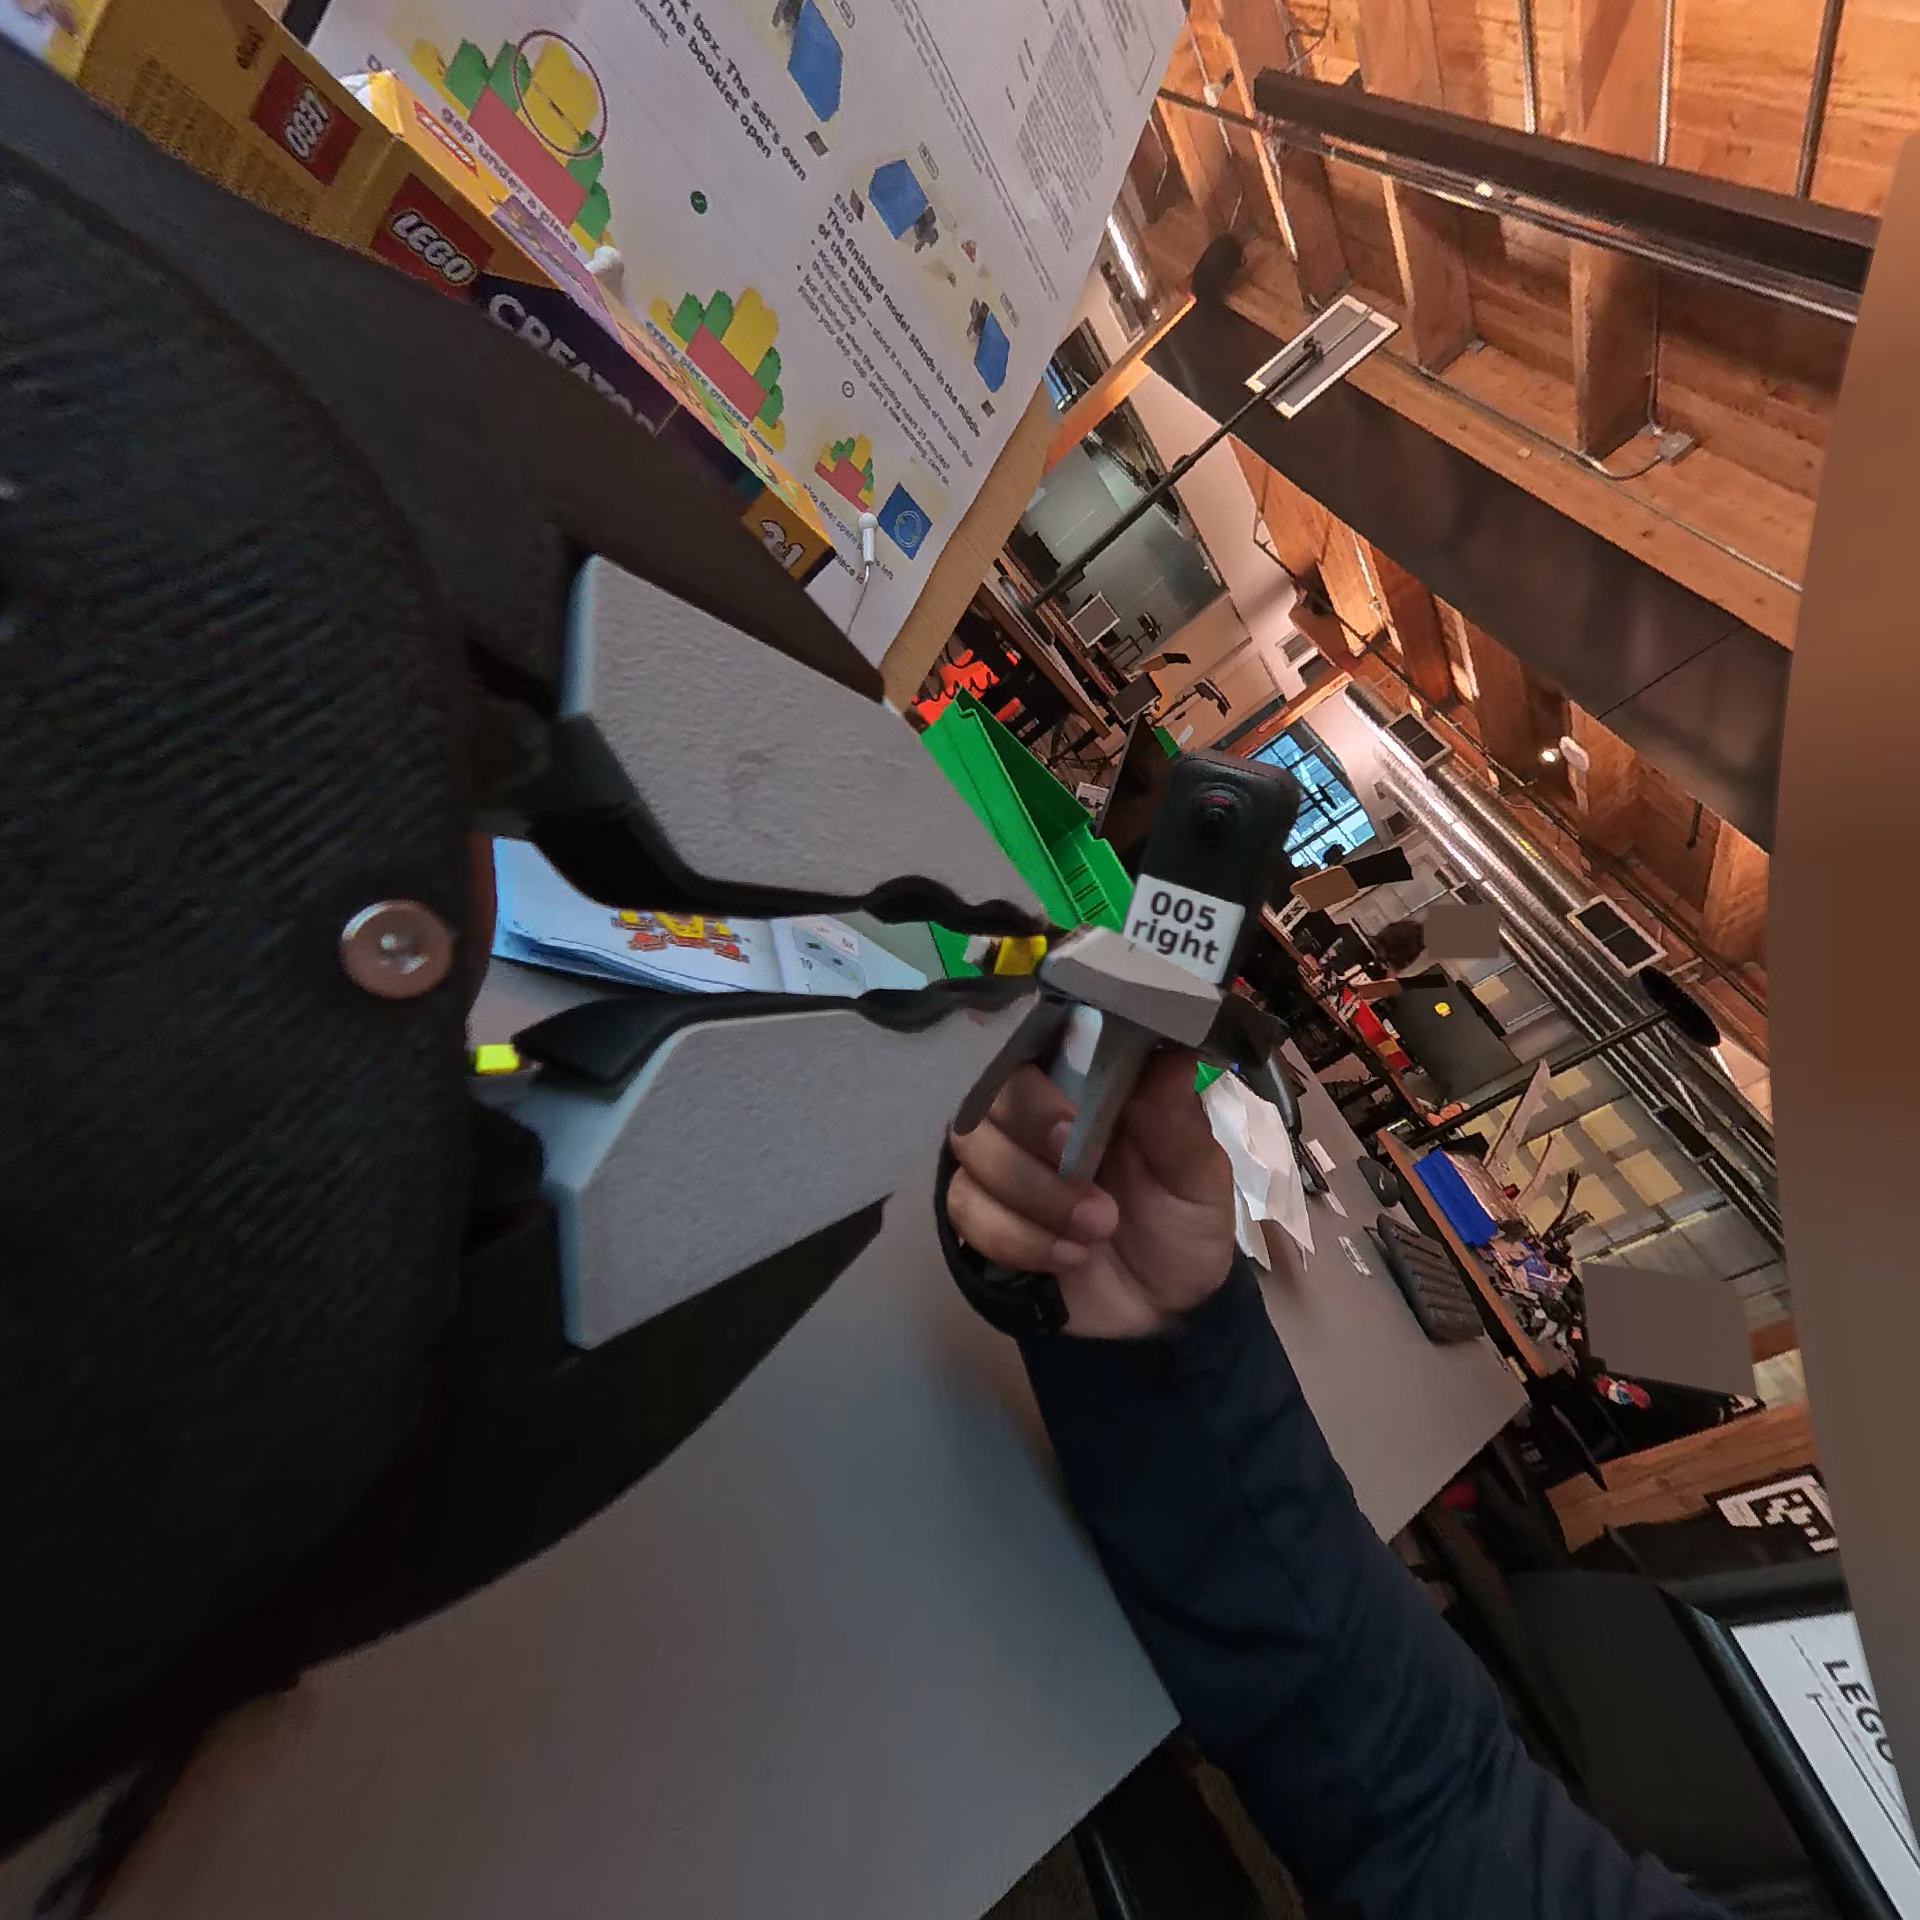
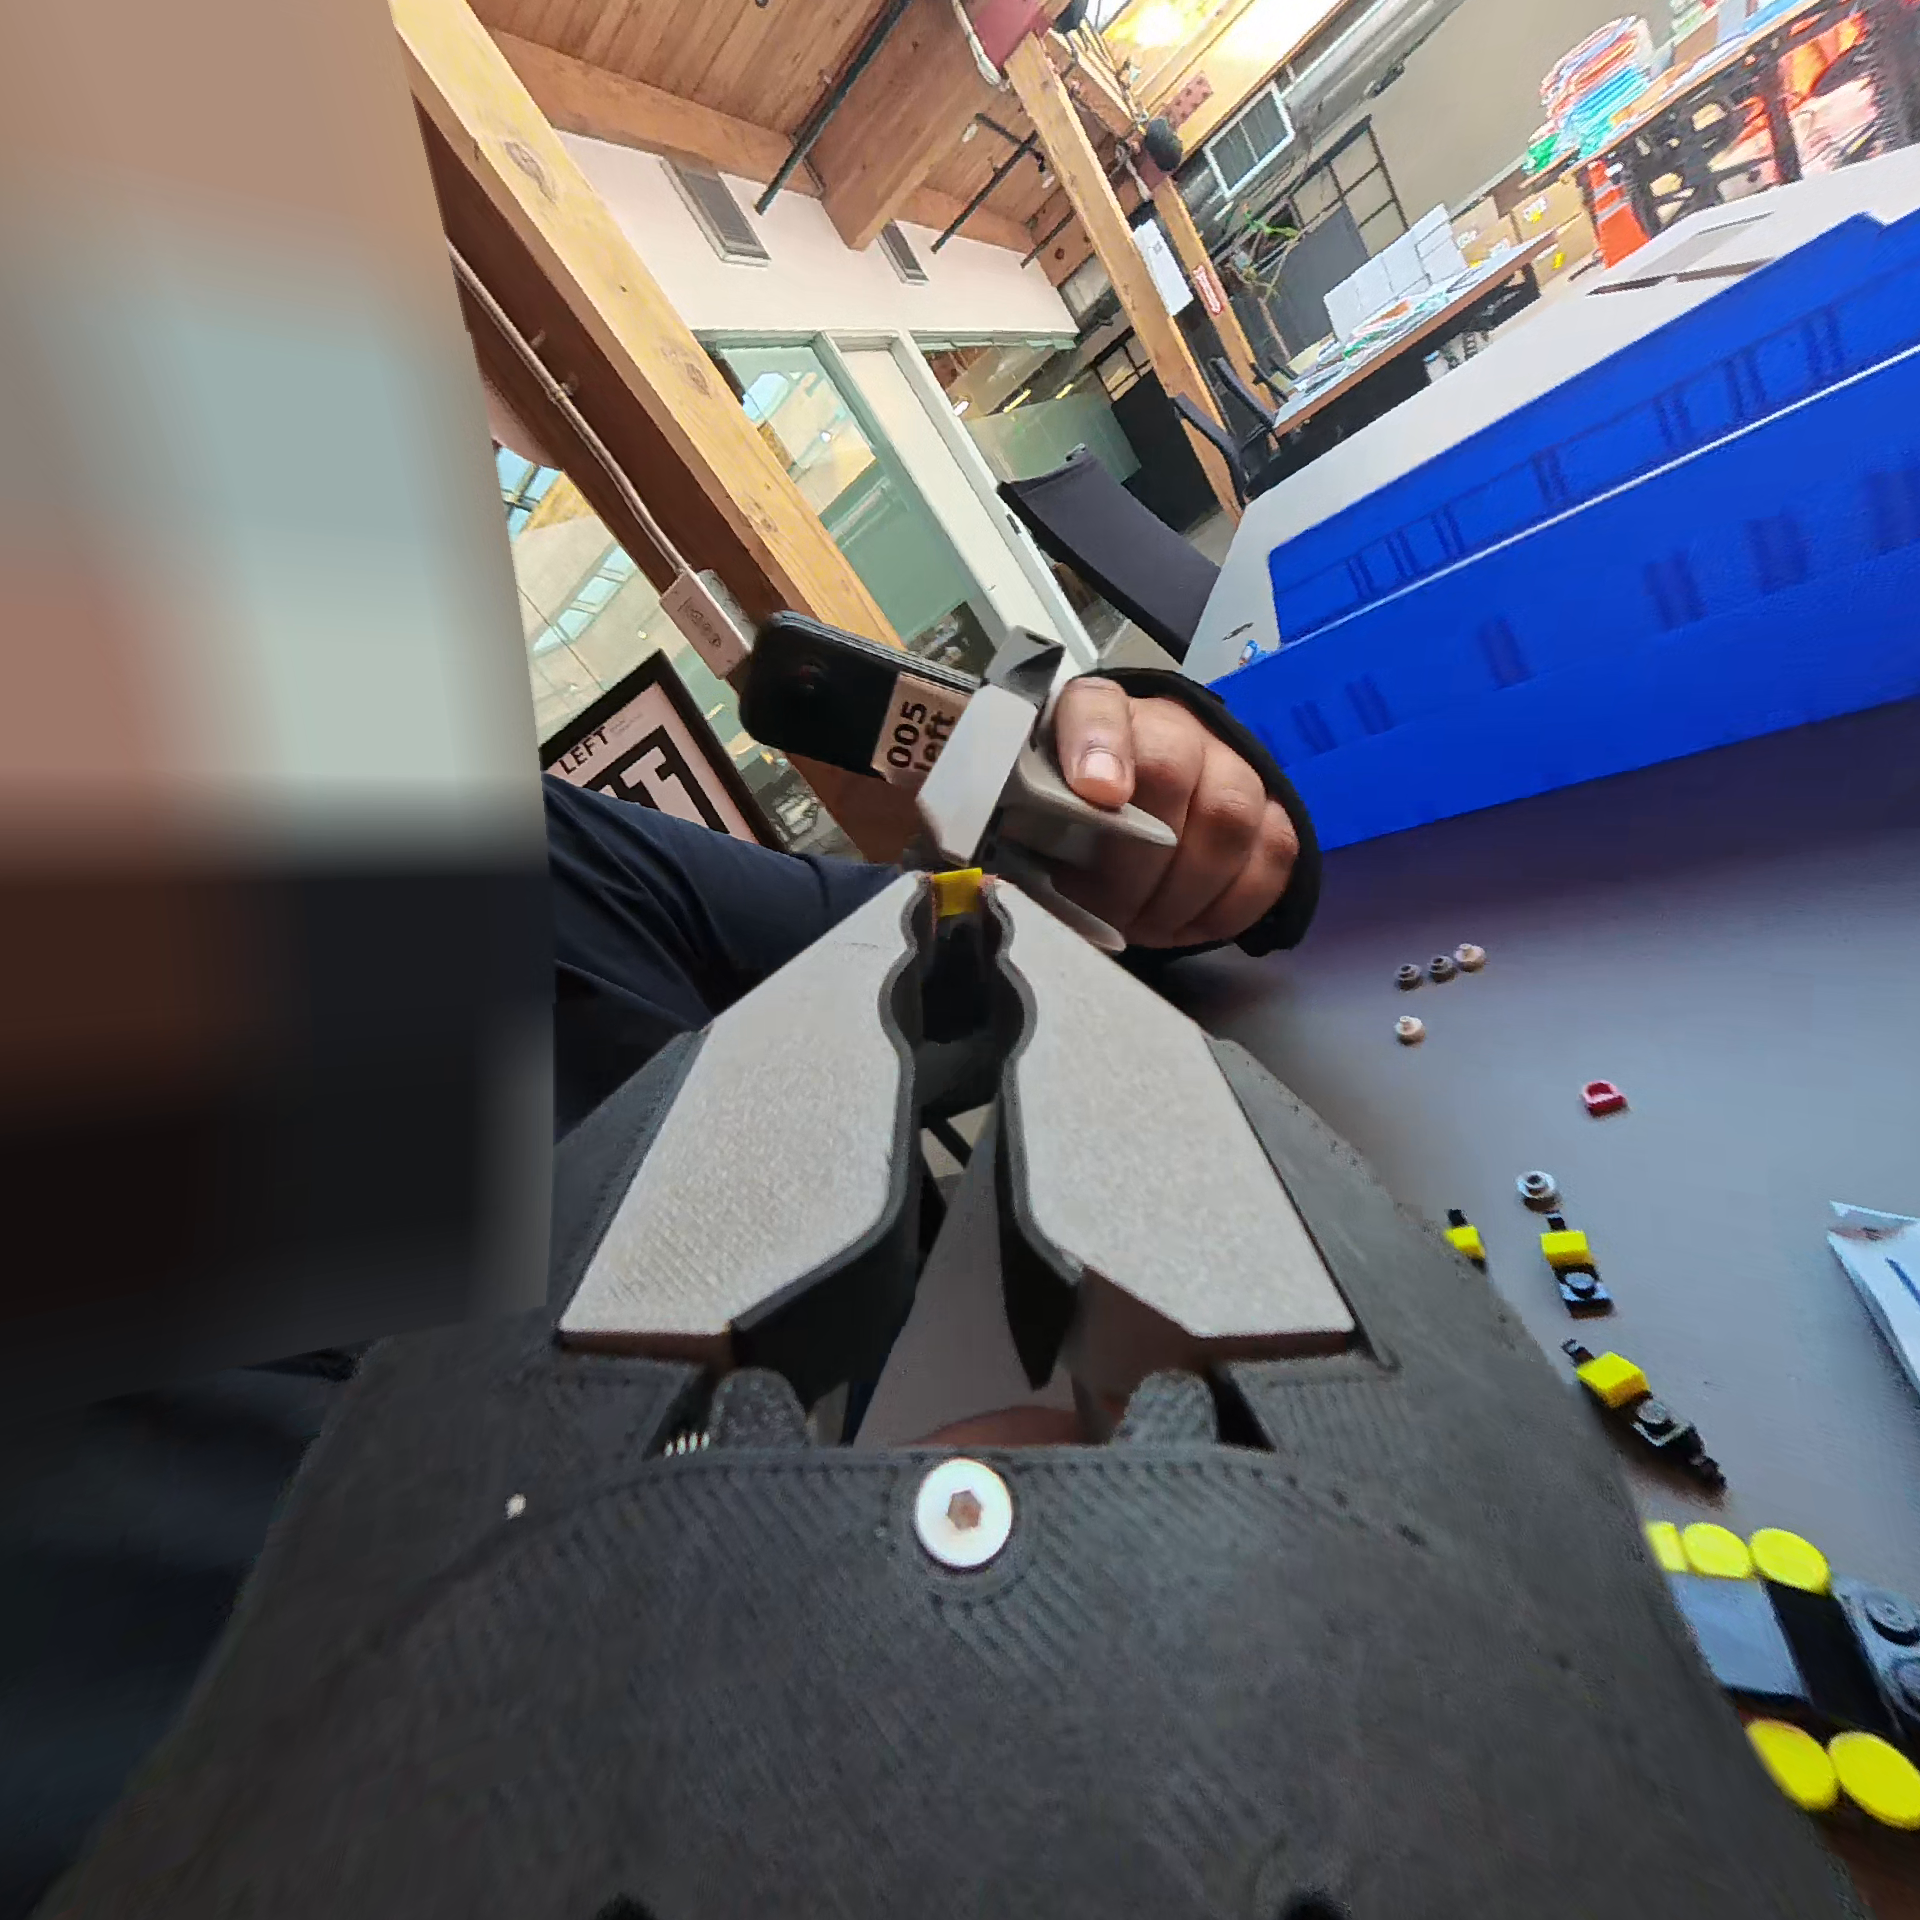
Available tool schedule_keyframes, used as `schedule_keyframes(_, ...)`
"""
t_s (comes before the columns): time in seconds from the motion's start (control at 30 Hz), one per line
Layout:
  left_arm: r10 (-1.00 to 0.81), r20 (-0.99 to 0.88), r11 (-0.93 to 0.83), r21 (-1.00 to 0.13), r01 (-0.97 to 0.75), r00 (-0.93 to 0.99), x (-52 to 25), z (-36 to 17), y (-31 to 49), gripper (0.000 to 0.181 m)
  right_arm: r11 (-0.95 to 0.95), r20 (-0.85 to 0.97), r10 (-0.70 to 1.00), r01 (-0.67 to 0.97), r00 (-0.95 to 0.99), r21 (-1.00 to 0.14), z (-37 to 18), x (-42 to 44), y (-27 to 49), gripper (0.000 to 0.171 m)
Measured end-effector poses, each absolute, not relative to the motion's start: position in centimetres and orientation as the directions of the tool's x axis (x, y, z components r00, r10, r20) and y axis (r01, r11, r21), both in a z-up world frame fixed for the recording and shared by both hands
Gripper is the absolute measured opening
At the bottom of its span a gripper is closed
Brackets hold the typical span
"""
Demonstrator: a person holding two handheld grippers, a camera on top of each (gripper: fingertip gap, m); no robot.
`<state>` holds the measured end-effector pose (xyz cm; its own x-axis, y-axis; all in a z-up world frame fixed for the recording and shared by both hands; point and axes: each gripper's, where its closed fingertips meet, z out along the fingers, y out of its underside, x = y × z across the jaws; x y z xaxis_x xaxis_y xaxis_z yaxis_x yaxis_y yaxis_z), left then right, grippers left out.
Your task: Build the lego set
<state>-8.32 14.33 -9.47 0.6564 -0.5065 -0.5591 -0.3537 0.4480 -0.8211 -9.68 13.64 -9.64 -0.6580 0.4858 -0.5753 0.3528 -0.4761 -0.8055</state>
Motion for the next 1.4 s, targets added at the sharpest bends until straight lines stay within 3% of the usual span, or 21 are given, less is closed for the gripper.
schedule_keyframes(0.03, -0.513, -0.551, 0.434, -0.828, -0.354, 0.658, -8.4, -9.6, 14.5, 0.006, -0.458, -0.563, 0.514, 0.348, -0.647, -0.818, -9.8, -9.7, 13.9, 0.004)
schedule_keyframes(0.13, -0.549, -0.528, 0.385, -0.848, -0.365, 0.648, -8.7, -10.4, 14.8, 0.010, -0.383, -0.510, 0.627, 0.337, -0.589, -0.860, -10.7, -9.9, 15.0, 0.004)
schedule_keyframes(0.27, -0.632, -0.445, 0.253, -0.892, -0.374, 0.634, -9.4, -12.0, 15.3, 0.016, -0.089, -0.275, 0.843, 0.384, -0.463, -0.919, -14.1, -10.3, 16.6, 0.005)
schedule_keyframes(0.43, -0.817, -0.300, 0.035, -0.878, -0.478, 0.492, -9.1, -16.7, 14.0, 0.006, 0.217, -0.042, 0.892, 0.507, -0.451, -0.834, -18.4, -10.1, 15.7, 0.005)
schedule_keyframes(0.6, -0.838, -0.262, -0.089, -0.801, -0.592, 0.480, -9.7, -20.7, 14.5, 0.012, 0.372, 0.082, 0.881, 0.575, -0.466, -0.729, -21.5, -9.9, 15.7, 0.005)
schedule_keyframes(0.77, -0.767, -0.250, -0.165, -0.813, -0.558, 0.591, -11.8, -20.2, 16.2, 0.009, 0.345, 0.092, 0.901, 0.570, -0.424, -0.746, -20.9, -10.1, 17.0, 0.005)
schedule_keyframes(1.0, -0.517, -0.220, -0.247, -0.887, -0.390, 0.827, -16.2, -18.2, 19.9, 0.000, 0.312, 0.094, 0.919, 0.559, -0.384, -0.768, -20.3, -10.3, 18.2, 0.005)
schedule_keyframes(1.4, -0.454, -0.233, -0.265, -0.886, -0.380, 0.860, -16.7, -19.1, 20.9, 0.000, 0.212, 0.073, 0.956, 0.497, -0.284, -0.841, -18.0, -10.7, 20.4, 0.005)
